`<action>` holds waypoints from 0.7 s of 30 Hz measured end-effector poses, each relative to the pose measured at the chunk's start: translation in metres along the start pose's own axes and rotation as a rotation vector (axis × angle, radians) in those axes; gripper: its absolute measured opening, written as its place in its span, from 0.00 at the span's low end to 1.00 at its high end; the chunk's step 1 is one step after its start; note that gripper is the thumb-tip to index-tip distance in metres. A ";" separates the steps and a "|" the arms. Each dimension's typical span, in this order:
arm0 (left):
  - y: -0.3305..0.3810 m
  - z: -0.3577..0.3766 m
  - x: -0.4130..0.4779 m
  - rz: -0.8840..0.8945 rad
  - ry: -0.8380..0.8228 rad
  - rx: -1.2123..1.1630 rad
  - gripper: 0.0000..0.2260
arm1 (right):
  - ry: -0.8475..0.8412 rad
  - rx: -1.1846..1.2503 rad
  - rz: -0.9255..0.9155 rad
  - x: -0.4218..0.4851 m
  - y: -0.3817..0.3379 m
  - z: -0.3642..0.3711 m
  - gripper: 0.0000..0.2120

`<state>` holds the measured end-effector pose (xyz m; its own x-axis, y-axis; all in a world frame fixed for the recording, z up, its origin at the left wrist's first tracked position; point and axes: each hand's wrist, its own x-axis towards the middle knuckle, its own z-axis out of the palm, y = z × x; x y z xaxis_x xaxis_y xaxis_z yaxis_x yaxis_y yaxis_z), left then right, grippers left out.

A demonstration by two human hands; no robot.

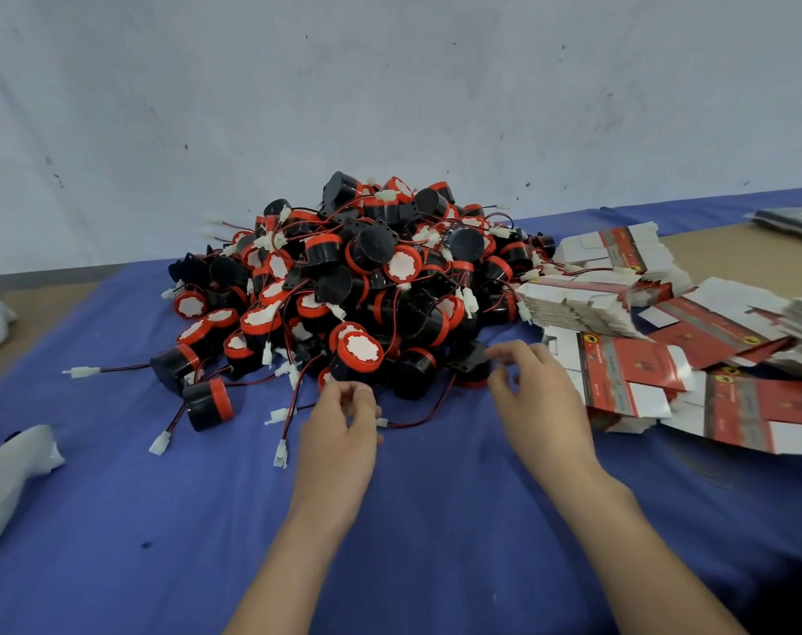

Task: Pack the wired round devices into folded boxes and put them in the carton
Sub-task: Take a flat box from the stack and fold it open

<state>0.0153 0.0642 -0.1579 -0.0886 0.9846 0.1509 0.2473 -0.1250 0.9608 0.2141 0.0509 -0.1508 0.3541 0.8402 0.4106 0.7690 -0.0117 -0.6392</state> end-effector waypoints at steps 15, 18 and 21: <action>0.003 0.014 -0.003 0.028 -0.071 0.019 0.07 | -0.177 -0.609 0.072 -0.007 0.033 -0.034 0.21; 0.005 0.010 -0.005 0.034 -0.071 0.020 0.07 | -0.180 -0.580 0.011 -0.013 0.029 -0.042 0.17; 0.009 0.005 -0.008 0.066 -0.076 0.034 0.08 | 0.004 -0.372 -0.101 -0.020 0.020 -0.052 0.15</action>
<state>0.0225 0.0559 -0.1519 0.0019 0.9810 0.1942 0.2826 -0.1869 0.9409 0.2499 0.0062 -0.1379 0.2685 0.8453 0.4619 0.9402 -0.1257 -0.3166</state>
